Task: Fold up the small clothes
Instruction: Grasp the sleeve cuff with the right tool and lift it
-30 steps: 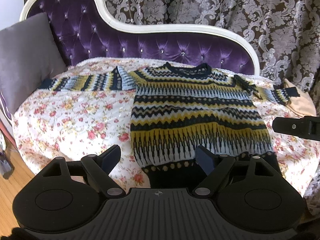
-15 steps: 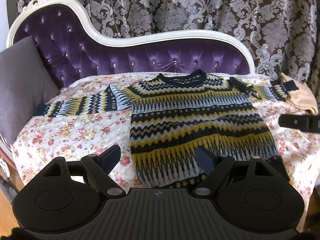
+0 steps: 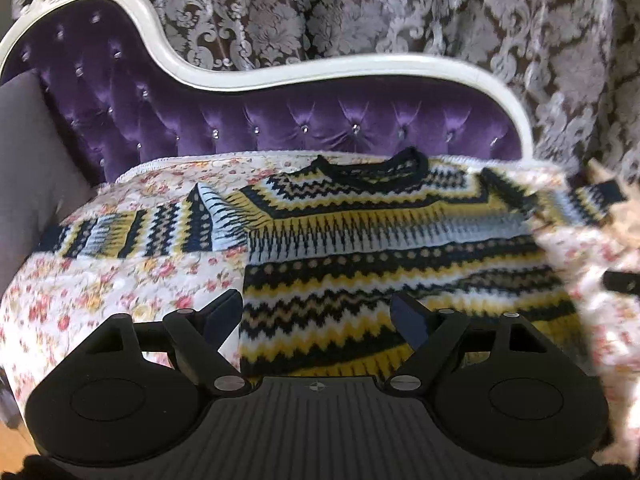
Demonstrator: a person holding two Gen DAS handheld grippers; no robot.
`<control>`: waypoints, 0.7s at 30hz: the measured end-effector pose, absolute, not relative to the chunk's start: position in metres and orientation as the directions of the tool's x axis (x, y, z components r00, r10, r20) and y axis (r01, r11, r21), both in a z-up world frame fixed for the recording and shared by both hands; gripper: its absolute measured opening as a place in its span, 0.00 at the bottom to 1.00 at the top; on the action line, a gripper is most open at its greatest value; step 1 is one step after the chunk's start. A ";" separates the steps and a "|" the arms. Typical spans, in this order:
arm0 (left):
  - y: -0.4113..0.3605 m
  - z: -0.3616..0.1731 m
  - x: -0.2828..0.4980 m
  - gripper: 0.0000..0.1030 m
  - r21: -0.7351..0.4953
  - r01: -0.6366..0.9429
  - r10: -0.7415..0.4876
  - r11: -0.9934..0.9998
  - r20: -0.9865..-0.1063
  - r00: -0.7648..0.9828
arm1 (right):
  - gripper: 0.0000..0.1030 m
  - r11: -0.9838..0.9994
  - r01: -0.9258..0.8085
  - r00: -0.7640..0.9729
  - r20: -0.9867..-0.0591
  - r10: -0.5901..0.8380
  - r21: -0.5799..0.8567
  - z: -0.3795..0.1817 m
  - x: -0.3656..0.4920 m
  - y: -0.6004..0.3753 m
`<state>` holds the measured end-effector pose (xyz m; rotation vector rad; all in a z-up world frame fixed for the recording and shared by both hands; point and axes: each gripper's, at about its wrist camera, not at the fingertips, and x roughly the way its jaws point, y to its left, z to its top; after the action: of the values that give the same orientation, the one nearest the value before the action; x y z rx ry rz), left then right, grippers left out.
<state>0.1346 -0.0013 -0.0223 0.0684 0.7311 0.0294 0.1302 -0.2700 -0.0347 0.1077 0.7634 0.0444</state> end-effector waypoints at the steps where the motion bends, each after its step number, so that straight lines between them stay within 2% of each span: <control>1: -0.004 -0.027 0.143 0.77 0.086 0.002 0.057 0.996 -0.670 0.740 | 0.99 0.994 0.012 0.715 -0.696 0.066 0.107 -0.038 0.138 -0.275; 5: -0.010 -0.046 0.178 0.77 0.094 0.007 0.062 0.996 -0.702 0.710 | 0.93 0.994 0.053 0.711 -0.702 0.030 0.097 -0.048 0.167 -0.297; 14: -0.008 -0.088 0.250 0.76 0.081 -0.051 0.094 0.995 -0.755 0.649 | 0.91 0.979 0.181 0.739 -0.671 -0.071 0.096 -0.057 0.235 -0.369; 21: -0.001 -0.121 0.277 0.72 0.070 -0.053 0.087 0.996 -0.804 0.589 | 0.90 0.945 0.327 0.751 -0.610 -0.254 0.009 -0.060 0.279 -0.433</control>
<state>0.2775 -0.0013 -0.1207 0.0396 0.9378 0.0817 0.2786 -0.4325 -0.0603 0.1180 0.6481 -0.3184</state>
